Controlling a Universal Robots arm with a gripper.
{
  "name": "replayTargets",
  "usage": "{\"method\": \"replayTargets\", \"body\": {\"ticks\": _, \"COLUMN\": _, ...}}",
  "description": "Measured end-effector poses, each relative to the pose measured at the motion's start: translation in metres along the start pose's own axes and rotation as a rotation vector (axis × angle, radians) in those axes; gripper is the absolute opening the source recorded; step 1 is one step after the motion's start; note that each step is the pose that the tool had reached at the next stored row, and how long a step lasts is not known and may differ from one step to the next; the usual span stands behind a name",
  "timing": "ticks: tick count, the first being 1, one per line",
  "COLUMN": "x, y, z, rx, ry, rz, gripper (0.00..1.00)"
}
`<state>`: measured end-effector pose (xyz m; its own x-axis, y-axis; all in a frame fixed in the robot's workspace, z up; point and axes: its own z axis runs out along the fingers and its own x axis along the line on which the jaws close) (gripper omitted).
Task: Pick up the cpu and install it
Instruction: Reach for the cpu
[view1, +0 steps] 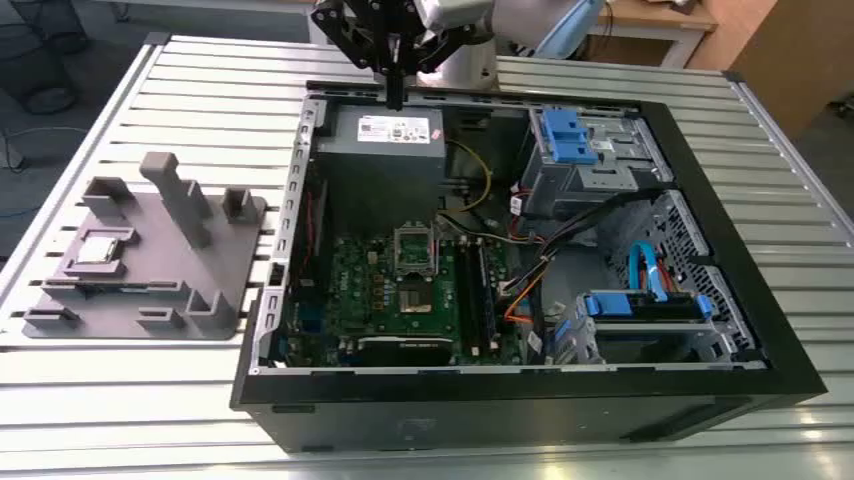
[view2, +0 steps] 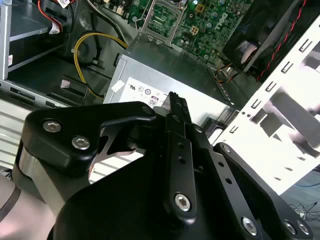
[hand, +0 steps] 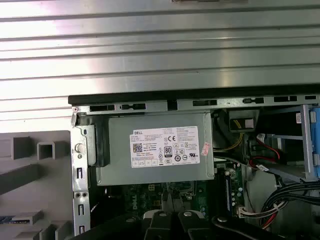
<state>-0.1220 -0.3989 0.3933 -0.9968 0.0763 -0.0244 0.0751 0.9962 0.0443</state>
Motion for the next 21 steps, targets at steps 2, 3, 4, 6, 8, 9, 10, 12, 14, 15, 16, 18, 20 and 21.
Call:
{"method": "replayTargets", "body": {"ticks": 2, "x": 0.0, "y": 0.0, "z": 0.0, "rx": 0.0, "ry": 0.0, "rz": 0.0, "gripper": 0.11}}
{"method": "replayTargets", "body": {"ticks": 3, "x": 0.0, "y": 0.0, "z": 0.0, "rx": -0.0001, "ry": 0.0, "rz": 0.0, "gripper": 0.11}}
{"method": "replayTargets", "body": {"ticks": 4, "x": 0.0, "y": 0.0, "z": 0.0, "rx": -0.0001, "ry": 0.0, "rz": 0.0, "gripper": 0.11}}
{"method": "replayTargets", "body": {"ticks": 6, "x": 0.0, "y": 0.0, "z": 0.0, "rx": -0.0001, "ry": 0.0, "rz": 0.0, "gripper": 0.11}}
{"method": "replayTargets", "body": {"ticks": 8, "x": 0.0, "y": 0.0, "z": 0.0, "rx": -0.0001, "ry": 0.0, "rz": 0.0, "gripper": 0.11}}
{"method": "replayTargets", "body": {"ticks": 9, "x": 0.0, "y": 0.0, "z": 0.0, "rx": -0.0001, "ry": 0.0, "rz": 0.0, "gripper": 0.11}}
{"method": "replayTargets", "body": {"ticks": 10, "x": 0.0, "y": 0.0, "z": 0.0, "rx": -0.0001, "ry": 0.0, "rz": 0.0, "gripper": 0.11}}
{"method": "replayTargets", "body": {"ticks": 12, "x": 0.0, "y": 0.0, "z": 0.0, "rx": -0.0001, "ry": -0.0001, "rz": 0.0, "gripper": 0.11}}
{"method": "replayTargets", "body": {"ticks": 14, "x": 0.0013, "y": -0.0001, "z": 0.0, "rx": -0.0002, "ry": -0.0001, "rz": 0.0, "gripper": 0.11}}
{"method": "replayTargets", "body": {"ticks": 15, "x": 0.0024, "y": -0.0002, "z": 0.0, "rx": -0.0002, "ry": -0.0002, "rz": 0.0, "gripper": 0.11}}
{"method": "replayTargets", "body": {"ticks": 16, "x": 0.0037, "y": -0.0003, "z": -0.0001, "rx": -0.0001, "ry": -0.0001, "rz": 0.0, "gripper": 0.11}}
{"method": "replayTargets", "body": {"ticks": 18, "x": 0.0066, "y": -0.0005, "z": -0.0001, "rx": -0.0001, "ry": -0.0001, "rz": 0.0, "gripper": 0.11}}
{"method": "replayTargets", "body": {"ticks": 20, "x": 0.0101, "y": -0.0008, "z": -0.0002, "rx": -0.0001, "ry": -0.0001, "rz": 0.0, "gripper": 0.11}}
{"method": "replayTargets", "body": {"ticks": 21, "x": 0.0123, "y": -0.0009, "z": -0.0003, "rx": -0.0001, "ry": 0.0, "rz": 0.0, "gripper": 0.11}}
